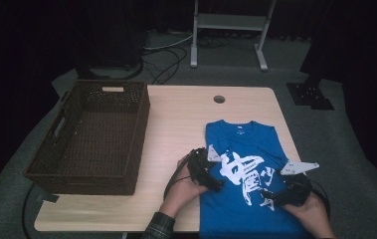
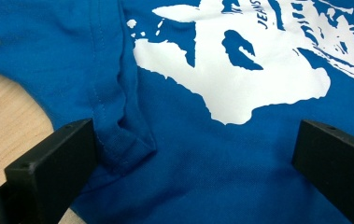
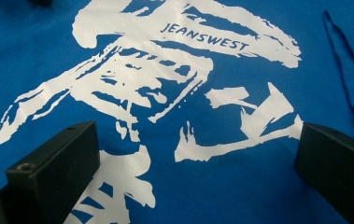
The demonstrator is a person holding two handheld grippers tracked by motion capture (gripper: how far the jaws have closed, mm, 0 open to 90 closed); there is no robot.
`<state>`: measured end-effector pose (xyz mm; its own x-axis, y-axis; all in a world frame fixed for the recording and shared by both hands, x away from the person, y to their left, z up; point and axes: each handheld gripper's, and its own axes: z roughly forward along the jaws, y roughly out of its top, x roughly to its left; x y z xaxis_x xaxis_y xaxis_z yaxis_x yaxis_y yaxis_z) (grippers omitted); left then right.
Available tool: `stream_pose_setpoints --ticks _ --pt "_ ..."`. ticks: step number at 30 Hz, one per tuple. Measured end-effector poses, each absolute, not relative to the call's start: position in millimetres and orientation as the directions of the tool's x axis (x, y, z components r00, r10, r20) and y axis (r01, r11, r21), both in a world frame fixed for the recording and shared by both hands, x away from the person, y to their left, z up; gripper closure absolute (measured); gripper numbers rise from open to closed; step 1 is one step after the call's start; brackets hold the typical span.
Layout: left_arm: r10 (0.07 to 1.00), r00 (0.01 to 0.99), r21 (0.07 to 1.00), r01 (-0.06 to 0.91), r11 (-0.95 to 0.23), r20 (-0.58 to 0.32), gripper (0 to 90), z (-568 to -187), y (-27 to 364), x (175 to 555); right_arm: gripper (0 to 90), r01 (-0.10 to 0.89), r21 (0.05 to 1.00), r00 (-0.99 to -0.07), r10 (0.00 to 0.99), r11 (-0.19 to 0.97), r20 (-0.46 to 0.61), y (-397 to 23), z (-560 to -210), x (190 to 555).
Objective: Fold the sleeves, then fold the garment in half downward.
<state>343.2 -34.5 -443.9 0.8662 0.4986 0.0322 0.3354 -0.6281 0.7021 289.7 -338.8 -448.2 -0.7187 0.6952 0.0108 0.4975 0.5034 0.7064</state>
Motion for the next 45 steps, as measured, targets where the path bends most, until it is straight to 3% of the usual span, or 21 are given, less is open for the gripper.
stream_pose_setpoints --ticks 45 --pt "0.531 0.847 0.671 0.375 -0.639 0.032 0.0 -440 16 345 0.0 0.477 0.706 -0.744 0.668 0.524 0.008 -286 -448 296"
